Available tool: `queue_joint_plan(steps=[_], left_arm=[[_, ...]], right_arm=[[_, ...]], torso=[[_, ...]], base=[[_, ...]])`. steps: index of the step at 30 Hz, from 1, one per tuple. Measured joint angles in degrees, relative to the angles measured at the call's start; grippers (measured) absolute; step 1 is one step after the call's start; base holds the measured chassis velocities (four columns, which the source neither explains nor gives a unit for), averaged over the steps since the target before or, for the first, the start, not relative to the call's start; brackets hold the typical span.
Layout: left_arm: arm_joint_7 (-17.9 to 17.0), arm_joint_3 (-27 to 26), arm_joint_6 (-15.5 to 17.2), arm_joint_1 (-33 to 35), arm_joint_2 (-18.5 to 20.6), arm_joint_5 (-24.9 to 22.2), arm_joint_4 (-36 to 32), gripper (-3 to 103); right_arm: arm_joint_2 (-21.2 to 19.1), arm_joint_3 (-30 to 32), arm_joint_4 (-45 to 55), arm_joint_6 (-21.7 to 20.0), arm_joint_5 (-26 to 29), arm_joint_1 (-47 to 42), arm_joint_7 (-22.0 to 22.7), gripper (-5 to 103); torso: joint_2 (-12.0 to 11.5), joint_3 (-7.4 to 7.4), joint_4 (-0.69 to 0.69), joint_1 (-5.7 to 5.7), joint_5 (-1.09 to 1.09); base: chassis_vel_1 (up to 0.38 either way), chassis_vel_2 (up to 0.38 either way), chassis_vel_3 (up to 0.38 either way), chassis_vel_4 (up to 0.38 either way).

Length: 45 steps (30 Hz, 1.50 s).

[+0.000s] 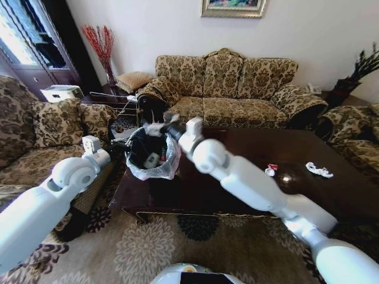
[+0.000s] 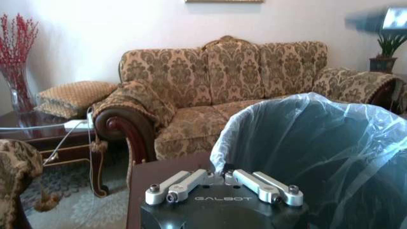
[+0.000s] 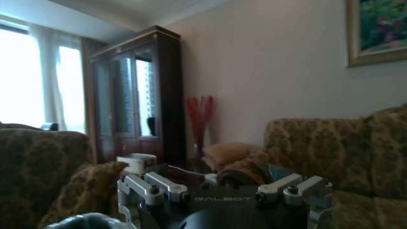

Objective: Move to the front of the table and place the trash on the table into the trash bin.

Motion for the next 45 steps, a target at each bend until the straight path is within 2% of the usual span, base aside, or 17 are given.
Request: queue_joint_plan(steps=[3, 4, 7, 8, 10, 14, 20, 23, 25, 27, 28, 31, 36, 39, 40, 43, 45], left_arm=[[0.3, -0.2, 0.0, 0.0, -0.2, 0.1, -0.2, 3], [0.3, -0.2, 0.0, 0.0, -0.2, 0.1, -0.2, 3], [0.5, -0.2, 0.0, 0.4, -0.5, 0.3, -0.3, 3], [0.5, -0.2, 0.0, 0.4, -0.5, 0.3, -0.3, 3], [0.7, 0.0, -0.1, 0.5, -0.5, 0.5, -0.6, 3], [0.9, 0.3, -0.1, 0.6, -0.3, 0.5, -1.1, 3], [1.0, 0.2, -0.2, 1.3, 0.0, 0.5, -1.8, 3], [1.0, -0.2, -0.3, 1.7, 0.0, 0.6, -2.1, 3], [1.0, -0.3, -0.3, 1.9, 0.0, 0.6, -2.2, 3], [1.0, -0.4, -0.4, 1.9, -0.1, 0.6, -2.4, 3], [1.0, -0.4, -0.4, 1.9, -0.1, 0.6, -2.4, 3], [1.0, -0.4, -0.4, 1.8, -0.1, 0.6, -2.4, 3], [1.0, -0.3, -0.4, 1.7, 0.0, 0.6, -2.4, 3], [1.0, -0.3, -0.4, 1.6, 0.3, 0.6, -2.4, 3], [1.0, -0.3, -0.4, 1.6, 0.3, 0.6, -2.4, 3], [1.0, -0.3, -0.4, 1.6, 0.3, 0.6, -2.4, 3], [1.0, -0.3, -0.4, 1.6, 0.3, 0.6, -2.4, 3]], right_arm=[[-7.3, 8.3, -2.5, 2.2, -4.9, -13.4, 0.3, 100], [-7.3, 8.3, -2.5, 2.2, -4.9, -13.4, 0.3, 100], [-10.4, 15.4, -5.7, 5.9, -11.8, -26.1, 0.2, 100], [-10.4, 15.4, -5.7, 5.9, -11.8, -26.1, 0.2, 100], [-9.8, 20.7, -8.5, 7.2, -13.9, -36.1, -0.1, 100], [-7.7, 24.6, -10.5, 7.5, -14.2, -41.9, -0.6, 100], [-6.0, 25.8, -13.1, 7.7, -13.9, -43.2, -2.5, 100], [-5.1, 25.7, -15.9, 8.2, -13.3, -42.3, -5.1, 100], [-4.9, 25.6, -16.6, 8.3, -13.1, -41.9, -5.8, 103], [-4.7, 25.4, -17.8, 8.6, -12.6, -41.0, -7.4, 94], [-4.7, 25.4, -17.8, 8.6, -12.6, -41.0, -7.4, 94], [-4.2, 24.8, -19.0, 8.8, -12.1, -39.8, -8.5, 78], [-3.6, 24.3, -19.5, 8.8, -11.6, -39.3, -8.6, 67], [-3.2, 24.2, -20.1, 8.8, -11.5, -38.8, -8.5, 51], [-3.2, 24.2, -20.1, 8.8, -11.5, -38.8, -8.5, 51], [-3.3, 24.2, -19.0, 9.0, -11.7, -38.9, -8.1, 35], [-3.4, 24.2, -18.4, 9.1, -11.9, -39.0, -7.9, 35]], torso=[[0.0, 0.01, -0.04, 0.01, 0.03], [0.0, 0.01, -0.04, 0.01, 0.03], [0.0, 0.0, -0.04, 0.0, -0.02], [0.0, 0.0, -0.04, 0.0, -0.02], [0.0, 0.0, -0.04, 0.0, 0.05], [0.0, 0.0, -0.01, -0.01, -0.03], [0.0, 0.0, 0.02, 0.0, -0.03], [0.0, 0.0, 0.01, 0.0, -0.02], [0.0, 0.0, 0.0, 0.0, -0.02], [0.0, 0.0, 0.0, 0.0, -0.02], [0.0, 0.0, 0.0, 0.0, -0.02], [0.0, 0.0, 0.0, 0.0, -0.03], [0.0, 0.0, -0.01, 0.0, -0.02], [0.0, 0.0, 0.0, 0.0, -0.02], [0.0, 0.0, 0.0, 0.0, -0.02], [0.0, 0.01, 0.0, 0.0, -0.01], [0.0, 0.01, -0.01, 0.0, -0.01]], base=[[0.0, 0.0, 0.0, 0.0], [0.0, 0.0, 0.0, 0.0], [0.0, 0.0, 0.0, 0.0], [0.0, 0.0, 0.0, 0.0], [0.0, 0.0, 0.0, 0.0], [0.0, 0.0, 0.0, 0.0], [0.0, 0.0, 0.0, 0.0], [0.0, 0.0, 0.0, 0.0], [0.0, 0.0, 0.0, 0.0], [0.0, 0.0, 0.0, 0.0], [0.0, 0.0, 0.0, 0.0], [0.0, 0.0, 0.0, 0.0], [0.0, 0.0, 0.0, 0.0], [0.0, 0.0, 0.0, 0.0], [0.0, 0.0, 0.0, 0.0], [0.0, 0.0, 0.0, 0.0], [0.0, 0.0, 0.0, 0.0]])
